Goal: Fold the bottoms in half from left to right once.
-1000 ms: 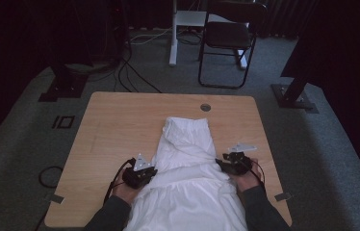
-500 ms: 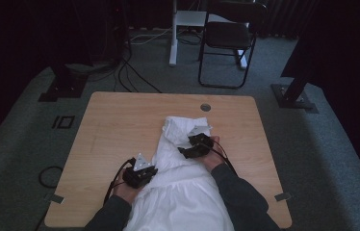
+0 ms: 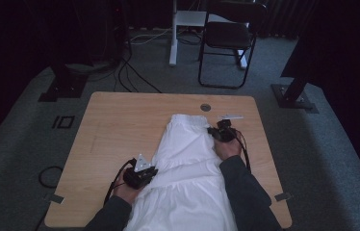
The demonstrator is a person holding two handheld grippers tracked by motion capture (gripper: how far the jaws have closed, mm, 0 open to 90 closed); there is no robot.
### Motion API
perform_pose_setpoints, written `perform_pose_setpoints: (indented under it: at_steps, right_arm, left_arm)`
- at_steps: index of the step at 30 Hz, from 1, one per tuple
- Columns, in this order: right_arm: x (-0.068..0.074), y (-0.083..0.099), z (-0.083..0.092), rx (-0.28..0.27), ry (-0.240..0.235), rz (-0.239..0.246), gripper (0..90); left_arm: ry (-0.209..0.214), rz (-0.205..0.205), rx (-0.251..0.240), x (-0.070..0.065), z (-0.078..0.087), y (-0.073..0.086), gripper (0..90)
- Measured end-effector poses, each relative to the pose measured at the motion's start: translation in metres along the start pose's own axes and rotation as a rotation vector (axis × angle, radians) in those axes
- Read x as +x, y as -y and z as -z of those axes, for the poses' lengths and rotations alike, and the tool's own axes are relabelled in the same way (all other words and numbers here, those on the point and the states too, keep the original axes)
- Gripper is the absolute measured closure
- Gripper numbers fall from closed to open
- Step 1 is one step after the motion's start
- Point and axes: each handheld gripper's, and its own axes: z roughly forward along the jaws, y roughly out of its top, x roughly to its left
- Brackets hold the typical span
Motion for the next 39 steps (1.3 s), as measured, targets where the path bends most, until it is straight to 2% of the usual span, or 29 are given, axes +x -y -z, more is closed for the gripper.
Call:
perform_pose_setpoints:
  at_steps: [2, 3, 4, 5, 6, 7, 8, 11, 13, 14, 16, 17, 18, 19, 20, 21, 22, 23, 25, 26, 27, 28, 29, 30, 31, 32, 35, 36, 39]
  right_arm:
    - [-0.003, 0.006, -0.013, 0.049, 0.035, 0.006, 78.3]
    - [-0.004, 0.007, -0.015, 0.045, 0.036, 0.005, 76.5]
    - [-0.004, 0.006, -0.015, 0.053, 0.042, -0.006, 70.0]
    - [-0.004, 0.006, -0.015, 0.053, 0.042, -0.006, 70.0]
    - [-0.003, 0.003, -0.015, 0.07, 0.075, -0.006, 60.8]
    - [-0.002, -0.002, -0.009, 0.057, 0.103, 0.006, 51.4]
    - [-0.002, -0.005, -0.003, 0.029, 0.099, 0.002, 45.7]
    - [0.002, -0.01, 0.004, -0.013, 0.098, 0.008, 38.6]
    - [0.005, -0.011, 0.003, -0.009, 0.077, 0.023, 34.8]
    - [0.006, -0.01, 0.0, 0.007, 0.07, 0.031, 33.8]
    - [0.008, -0.008, -0.009, 0.044, 0.081, 0.049, 33.1]
    - [0.009, -0.007, -0.013, 0.063, 0.092, 0.056, 34.9]
    - [0.009, -0.007, -0.013, 0.063, 0.092, 0.056, 34.9]
    - [0.011, -0.004, -0.019, 0.079, 0.137, 0.081, 46.3]
    - [0.011, -0.004, -0.019, 0.079, 0.137, 0.081, 46.3]
    - [0.014, -0.003, -0.022, 0.086, 0.151, 0.096, 52.8]
    - [0.014, -0.003, -0.022, 0.086, 0.151, 0.096, 52.8]
    - [0.016, -0.001, -0.023, 0.09, 0.15, 0.092, 58.4]
    - [0.016, -0.001, -0.023, 0.086, 0.141, 0.083, 58.4]
    - [0.014, 0.0, -0.024, 0.079, 0.125, 0.058, 61.7]
    - [0.014, 0.0, -0.024, 0.079, 0.125, 0.058, 61.7]
    - [0.014, 0.001, -0.024, 0.074, 0.121, 0.054, 61.9]
    - [0.014, 0.001, -0.024, 0.074, 0.121, 0.054, 61.9]
    - [0.014, 0.001, -0.023, 0.071, 0.124, 0.048, 62.2]
    - [0.014, 0.001, -0.023, 0.071, 0.124, 0.048, 62.2]
    - [0.015, 0.003, -0.023, 0.063, 0.125, 0.049, 63.5]
    - [0.018, 0.005, -0.022, 0.059, 0.126, 0.047, 64.0]
    - [0.02, 0.007, -0.021, 0.056, 0.125, 0.047, 64.2]
    - [0.029, 0.018, -0.012, 0.042, 0.129, 0.048, 64.8]
  left_arm:
    - [0.0, -0.006, 0.001, -0.001, 0.0, 0.0, 80.9]
    - [0.003, -0.004, 0.0, -0.001, 0.0, 0.0, 80.8]
    - [0.004, -0.005, 0.001, -0.001, 0.001, 0.0, 80.8]
    - [0.004, -0.005, 0.001, -0.001, 0.001, 0.0, 80.8]
    - [0.007, -0.007, 0.002, -0.002, 0.001, 0.0, 80.8]
    - [0.014, -0.006, 0.006, -0.001, 0.001, 0.0, 80.6]
    - [0.018, -0.005, 0.009, -0.001, 0.001, 0.0, 79.3]
    - [0.013, 0.006, 0.019, 0.002, 0.007, -0.004, 66.1]
    - [0.012, 0.024, -0.014, 0.007, 0.018, -0.01, 59.4]
    - [0.007, 0.04, -0.048, 0.011, 0.026, -0.017, 57.0]
    - [-0.001, 0.056, -0.092, 0.018, 0.036, -0.032, 53.1]
    - [-0.001, 0.056, -0.092, 0.018, 0.036, -0.032, 51.5]
    - [-0.011, 0.055, -0.118, 0.023, 0.038, -0.046, 51.5]
    - [-0.026, 0.035, -0.138, 0.029, 0.032, -0.068, 46.2]
    - [-0.026, 0.035, -0.138, 0.029, 0.032, -0.068, 45.4]
    - [-0.043, 0.026, -0.143, 0.037, 0.014, -0.093, 43.1]
    - [-0.043, 0.026, -0.143, 0.037, 0.014, -0.093, 41.8]
    - [-0.07, 0.032, -0.111, 0.046, -0.014, -0.113, 40.1]
    - [-0.07, 0.032, -0.111, 0.046, -0.014, -0.113, 38.7]
    - [-0.138, 0.067, -0.022, 0.061, -0.066, -0.13, 36.6]
    - [-0.138, 0.067, -0.022, 0.061, -0.066, -0.13, 35.4]
    - [-0.163, 0.109, 0.02, 0.068, -0.089, -0.13, 34.8]
    - [-0.163, 0.109, 0.02, 0.068, -0.089, -0.13, 34.8]
    - [-0.172, 0.135, 0.063, 0.071, -0.105, -0.126, 34.9]
    - [-0.172, 0.135, 0.063, 0.071, -0.105, -0.126, 35.7]
    - [-0.178, 0.136, 0.105, 0.07, -0.114, -0.118, 37.8]
    - [-0.162, 0.158, 0.072, 0.068, -0.114, -0.11, 44.0]
    - [-0.156, 0.188, 0.048, 0.067, -0.11, -0.103, 44.0]
    - [-0.166, 0.182, 0.011, 0.057, -0.1, -0.089, 44.2]
